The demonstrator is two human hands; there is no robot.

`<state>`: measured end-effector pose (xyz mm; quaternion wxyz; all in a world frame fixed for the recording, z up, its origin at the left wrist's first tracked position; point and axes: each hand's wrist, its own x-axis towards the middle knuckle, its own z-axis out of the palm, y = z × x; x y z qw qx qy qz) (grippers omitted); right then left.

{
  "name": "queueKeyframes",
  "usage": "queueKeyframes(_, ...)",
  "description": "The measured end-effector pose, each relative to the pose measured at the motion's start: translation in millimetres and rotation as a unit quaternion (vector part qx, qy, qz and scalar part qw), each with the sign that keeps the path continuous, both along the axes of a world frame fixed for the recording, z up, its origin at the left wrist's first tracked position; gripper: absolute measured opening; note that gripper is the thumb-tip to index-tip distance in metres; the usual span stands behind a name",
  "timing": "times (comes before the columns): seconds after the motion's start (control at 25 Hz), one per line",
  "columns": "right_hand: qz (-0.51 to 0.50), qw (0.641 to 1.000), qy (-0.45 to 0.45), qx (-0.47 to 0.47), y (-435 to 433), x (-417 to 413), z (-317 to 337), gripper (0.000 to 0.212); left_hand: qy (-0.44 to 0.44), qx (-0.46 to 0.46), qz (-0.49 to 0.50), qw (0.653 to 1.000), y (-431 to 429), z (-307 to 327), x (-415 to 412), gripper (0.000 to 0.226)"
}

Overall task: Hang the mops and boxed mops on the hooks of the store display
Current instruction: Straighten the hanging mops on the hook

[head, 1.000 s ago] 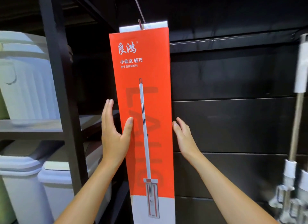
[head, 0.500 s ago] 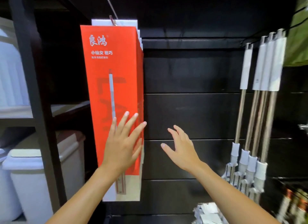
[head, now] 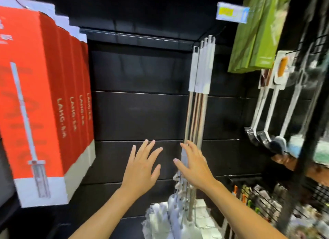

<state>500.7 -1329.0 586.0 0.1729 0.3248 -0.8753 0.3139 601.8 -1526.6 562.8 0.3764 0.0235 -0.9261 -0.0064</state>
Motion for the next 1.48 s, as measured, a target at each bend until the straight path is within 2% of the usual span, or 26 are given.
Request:
queueKeyframes(0.16, -0.011, 0.999, -0.021, -0.038, 53.4, -31.2, -2.5, 0.069, -0.032, 0.089, -0.046, 0.994, 53.7, 5.7, -41.5, 0.058)
queueKeyframes(0.32, -0.011, 0.997, -0.040, -0.063, 68.8, -76.4, 6.4, 0.079, -0.031, 0.194, -0.110, 0.974, 84.1, 37.5, -90.3, 0.066)
queueKeyframes(0.52, 0.023, 0.989, -0.093, -0.112, 50.6, -138.1, 30.0, 0.092, -0.006, 0.303, -0.185, 0.935, 106.1, 93.4, -163.4, 0.088)
queueKeyframes(0.64, 0.076, 0.974, -0.089, -0.193, 27.3, -173.4, 41.0, 0.085, 0.011, 0.366, -0.217, 0.905, 107.8, 121.3, -211.8, 0.093)
queueKeyframes(0.72, 0.101, 0.958, -0.104, -0.248, 9.5, -190.1, 45.0, 0.089, 0.002, 0.404, -0.230, 0.885, 102.7, 130.1, -242.0, 0.099)
queueKeyframes(0.84, 0.159, 0.925, -0.130, -0.321, -11.6, -203.7, 46.8, 0.074, -0.022, 0.410, -0.263, 0.873, 94.3, 126.0, -275.6, 0.094)
queueKeyframes(0.96, 0.194, 0.901, -0.162, -0.352, -25.3, -215.2, 47.5, 0.051, -0.010, 0.391, -0.248, 0.886, 86.3, 123.9, -293.9, 0.084)
queueKeyframes(1.0, 0.201, 0.898, -0.166, -0.353, -29.8, -221.3, 46.5, 0.050, -0.006, 0.382, -0.231, 0.895, 83.1, 124.2, -299.0, 0.085)
queueKeyframes(1.08, 0.209, 0.899, -0.164, -0.349, -39.8, -234.2, 44.0, 0.060, -0.008, 0.365, -0.195, 0.910, 75.6, 124.8, -308.6, 0.089)
queueKeyframes(1.16, 0.205, 0.896, -0.176, -0.353, -49.2, -246.4, 40.6, 0.087, -0.015, 0.356, -0.181, 0.917, 69.3, 123.8, -316.1, 0.085)
queueKeyframes(1.24, 0.211, 0.884, -0.202, -0.366, -57.7, -258.2, 38.8, 0.108, -0.020, 0.362, -0.187, 0.913, 64.5, 122.6, -323.6, 0.077)
queueKeyframes(1.28, 0.211, 0.877, -0.212, -0.375, -62.1, -264.6, 38.0, 0.110, -0.023, 0.373, -0.193, 0.907, 62.6, 123.1, -327.9, 0.075)
queueKeyframes(1.4, 0.210, 0.840, -0.263, -0.425, -75.6, -278.9, 37.2, 0.092, -0.029, 0.409, -0.197, 0.891, 55.9, 123.0, -339.2, 0.077)
queueKeyframes(1.48, 0.195, 0.843, -0.263, -0.427, -82.1, -284.5, 35.6, 0.072, -0.029, 0.428, -0.198, 0.882, 52.8, 121.9, -342.2, 0.076)
